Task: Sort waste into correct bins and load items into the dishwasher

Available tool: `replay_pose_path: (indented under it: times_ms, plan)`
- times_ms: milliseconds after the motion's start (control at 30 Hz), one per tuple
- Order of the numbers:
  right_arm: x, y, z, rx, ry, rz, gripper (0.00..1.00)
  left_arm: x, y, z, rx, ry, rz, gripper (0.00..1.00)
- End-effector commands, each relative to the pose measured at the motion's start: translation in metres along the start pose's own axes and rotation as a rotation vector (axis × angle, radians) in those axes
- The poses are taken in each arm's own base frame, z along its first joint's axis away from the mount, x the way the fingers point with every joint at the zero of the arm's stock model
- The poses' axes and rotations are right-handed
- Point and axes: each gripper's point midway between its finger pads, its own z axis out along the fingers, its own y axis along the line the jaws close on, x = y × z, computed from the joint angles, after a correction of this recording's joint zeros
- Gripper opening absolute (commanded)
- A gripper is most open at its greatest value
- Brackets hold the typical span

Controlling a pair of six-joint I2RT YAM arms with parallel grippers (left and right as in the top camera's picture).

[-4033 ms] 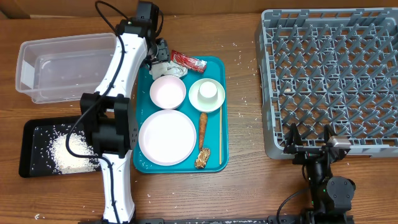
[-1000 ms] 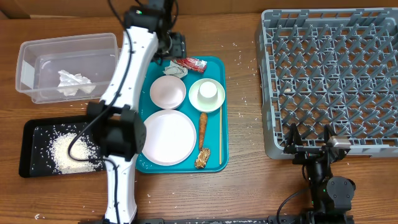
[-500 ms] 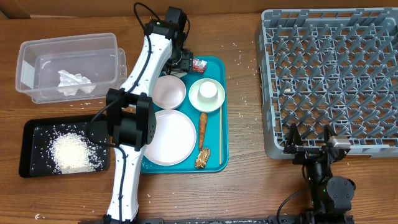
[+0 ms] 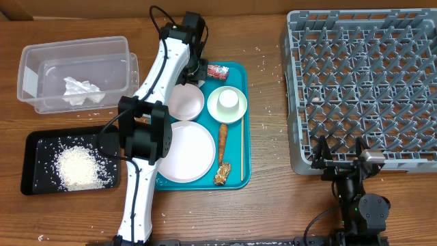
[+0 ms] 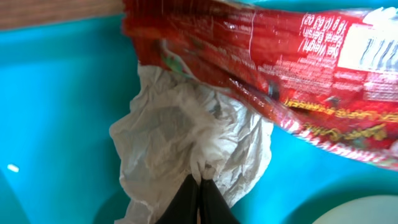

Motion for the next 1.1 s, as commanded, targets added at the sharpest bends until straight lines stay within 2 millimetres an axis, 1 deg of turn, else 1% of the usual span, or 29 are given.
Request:
replay_pose_path:
  times_ms: [0, 33, 67, 200, 267, 333, 400, 467, 567, 700, 767, 800, 967, 1000, 1033, 1067]
  plan:
    - [0.002, 0.002, 0.0, -0.01, -0.004, -0.004, 1.0, -0.01, 0.004, -0.038, -0.047, -0.071, -0.002, 0.04]
    - [0.002, 0.002, 0.0, -0.01, -0.003, -0.004, 1.0, -0.012, 0.006, -0.049, -0.06, -0.092, -0.012, 0.04]
    - [0.002, 0.002, 0.0, -0.01, -0.003, -0.004, 1.0, -0.016, 0.012, -0.069, -0.087, -0.132, -0.037, 0.04]
    - [0.002, 0.002, 0.0, -0.01, -0.003, -0.005, 1.0, -0.027, 0.036, -0.135, -0.172, -0.283, -0.123, 0.04]
    - [0.002, 0.002, 0.0, -0.01, -0.003, -0.005, 1.0, -0.029, 0.048, -0.166, -0.197, -0.353, -0.167, 0.04]
    - [0.002, 0.002, 0.0, -0.01, -0.004, -0.005, 1.0, -0.029, 0.06, -0.188, -0.202, -0.401, -0.193, 0.04]
    - [0.002, 0.002, 0.0, -0.01, -0.003, -0.005, 1.0, -0.027, 0.073, -0.205, -0.192, -0.432, -0.24, 0.04]
    - [0.002, 0.002, 0.0, -0.01, -0.003, -0.005, 1.0, -0.023, 0.084, -0.212, -0.172, -0.433, -0.267, 0.04]
    - [0.002, 0.002, 0.0, -0.01, -0.003, -0.004, 1.0, -0.018, 0.099, -0.211, -0.154, -0.411, -0.299, 0.04]
    - [0.002, 0.002, 0.0, -0.01, -0.004, -0.004, 1.0, -0.015, 0.133, -0.211, -0.173, -0.41, -0.414, 0.04]
    - [0.002, 0.002, 0.0, -0.01, -0.004, -0.004, 1.0, -0.013, 0.159, -0.214, -0.215, -0.426, -0.515, 0.04]
    - [0.002, 0.002, 0.0, -0.01, -0.004, -0.004, 1.0, -0.008, 0.184, -0.215, -0.256, -0.438, -0.62, 0.04]
    - [0.002, 0.002, 0.0, -0.01, -0.003, -0.005, 1.0, 0.009, 0.244, -0.21, -0.288, -0.432, -0.832, 0.05]
    - [0.002, 0.002, 0.0, -0.01, -0.003, -0.004, 1.0, 0.012, 0.256, -0.207, -0.296, -0.428, -0.864, 0.07]
    - [0.002, 0.002, 0.0, -0.01, -0.003, -0.004, 1.0, 0.015, 0.269, -0.206, -0.304, -0.427, -0.888, 0.12]
    - [0.002, 0.002, 0.0, -0.01, -0.003, -0.004, 1.0, 0.018, 0.279, -0.204, -0.311, -0.424, -0.908, 0.34]
